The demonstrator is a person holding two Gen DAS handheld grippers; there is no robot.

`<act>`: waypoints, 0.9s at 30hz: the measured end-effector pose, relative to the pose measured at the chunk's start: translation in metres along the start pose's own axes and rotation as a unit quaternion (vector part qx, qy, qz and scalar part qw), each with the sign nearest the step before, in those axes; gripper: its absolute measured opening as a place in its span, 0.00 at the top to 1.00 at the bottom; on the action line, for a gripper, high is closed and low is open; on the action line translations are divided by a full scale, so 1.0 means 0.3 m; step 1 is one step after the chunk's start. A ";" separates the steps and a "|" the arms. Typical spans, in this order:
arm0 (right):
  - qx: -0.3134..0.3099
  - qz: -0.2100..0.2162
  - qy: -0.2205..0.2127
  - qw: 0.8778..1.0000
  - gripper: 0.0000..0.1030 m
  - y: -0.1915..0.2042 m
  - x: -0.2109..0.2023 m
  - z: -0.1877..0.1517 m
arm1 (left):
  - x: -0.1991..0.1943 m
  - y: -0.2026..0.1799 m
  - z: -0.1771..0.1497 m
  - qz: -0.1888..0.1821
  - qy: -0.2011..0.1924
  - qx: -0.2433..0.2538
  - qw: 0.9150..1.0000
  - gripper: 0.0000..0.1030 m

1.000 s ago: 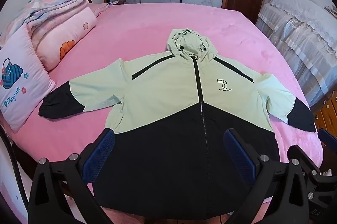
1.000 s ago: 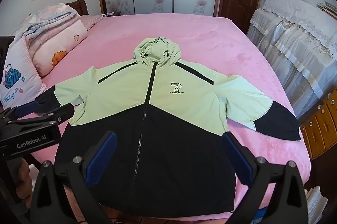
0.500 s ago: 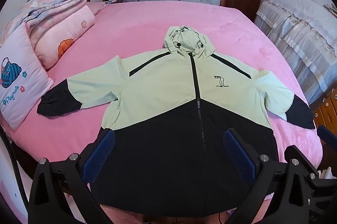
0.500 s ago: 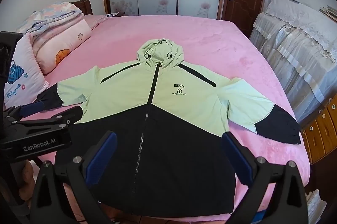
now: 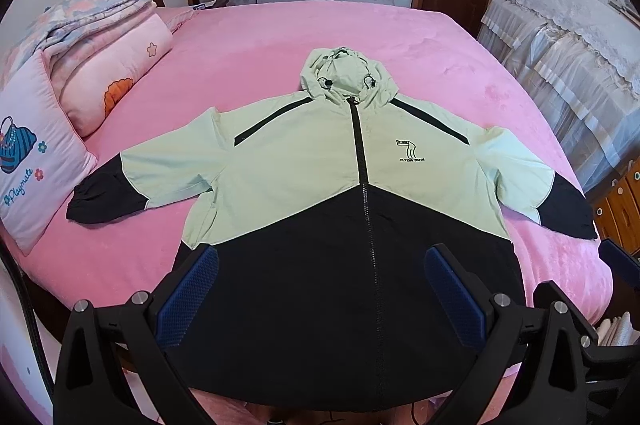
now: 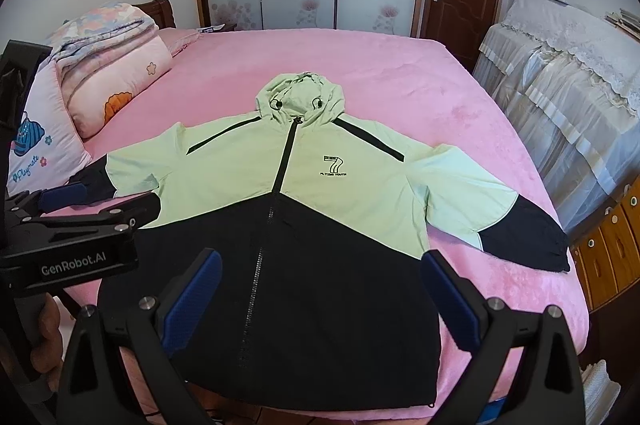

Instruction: Fold large clothes

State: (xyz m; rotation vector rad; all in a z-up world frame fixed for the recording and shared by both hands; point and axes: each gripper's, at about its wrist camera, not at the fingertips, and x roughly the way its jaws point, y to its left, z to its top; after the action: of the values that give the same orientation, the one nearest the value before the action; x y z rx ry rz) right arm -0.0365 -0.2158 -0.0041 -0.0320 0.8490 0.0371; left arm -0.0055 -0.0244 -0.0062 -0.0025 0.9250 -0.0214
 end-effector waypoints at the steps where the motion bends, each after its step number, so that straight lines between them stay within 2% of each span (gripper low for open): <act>1: 0.001 0.002 0.000 1.000 0.03 -0.006 0.003 0.001 | 0.001 -0.004 -0.001 0.002 0.001 0.001 1.000 0.00; 15: -0.003 0.016 -0.012 1.000 0.03 -0.043 -0.006 0.006 | -0.001 -0.020 -0.001 0.010 -0.001 -0.008 1.000 0.00; 27: -0.010 0.022 -0.026 0.999 0.03 -0.050 -0.028 0.006 | -0.052 -0.040 -0.010 0.005 -0.021 -0.007 1.000 0.01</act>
State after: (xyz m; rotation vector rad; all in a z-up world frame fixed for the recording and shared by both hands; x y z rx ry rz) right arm -0.0400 -0.2308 0.0035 -0.0320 0.7977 0.0874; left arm -0.0174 -0.0361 0.0046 -0.0118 0.8836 -0.0049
